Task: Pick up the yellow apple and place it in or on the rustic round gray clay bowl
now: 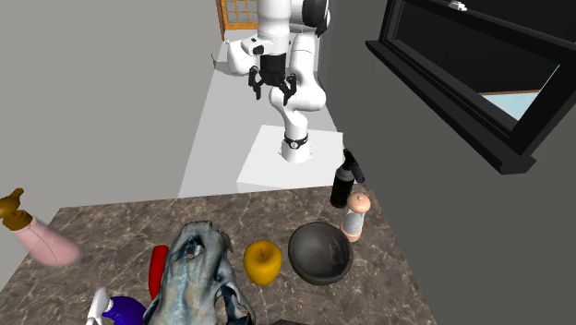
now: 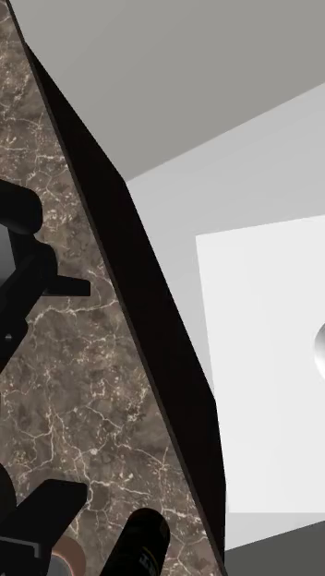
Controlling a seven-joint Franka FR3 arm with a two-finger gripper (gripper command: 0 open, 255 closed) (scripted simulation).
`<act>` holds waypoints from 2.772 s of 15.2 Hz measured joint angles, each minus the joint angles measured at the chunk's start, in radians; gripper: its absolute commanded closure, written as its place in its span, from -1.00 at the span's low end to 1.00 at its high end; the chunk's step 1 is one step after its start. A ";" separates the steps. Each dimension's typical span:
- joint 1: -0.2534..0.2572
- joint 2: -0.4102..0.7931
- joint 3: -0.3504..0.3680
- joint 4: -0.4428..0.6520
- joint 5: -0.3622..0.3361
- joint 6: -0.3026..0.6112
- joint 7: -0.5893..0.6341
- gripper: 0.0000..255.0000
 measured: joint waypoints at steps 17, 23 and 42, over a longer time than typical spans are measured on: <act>0.105 0.421 -0.117 0.046 -0.039 0.483 -0.316 -1.00; 0.143 0.624 -0.141 0.152 -0.007 0.621 -0.451 -1.00; 0.168 1.085 -0.108 0.448 0.108 0.861 -0.731 -1.00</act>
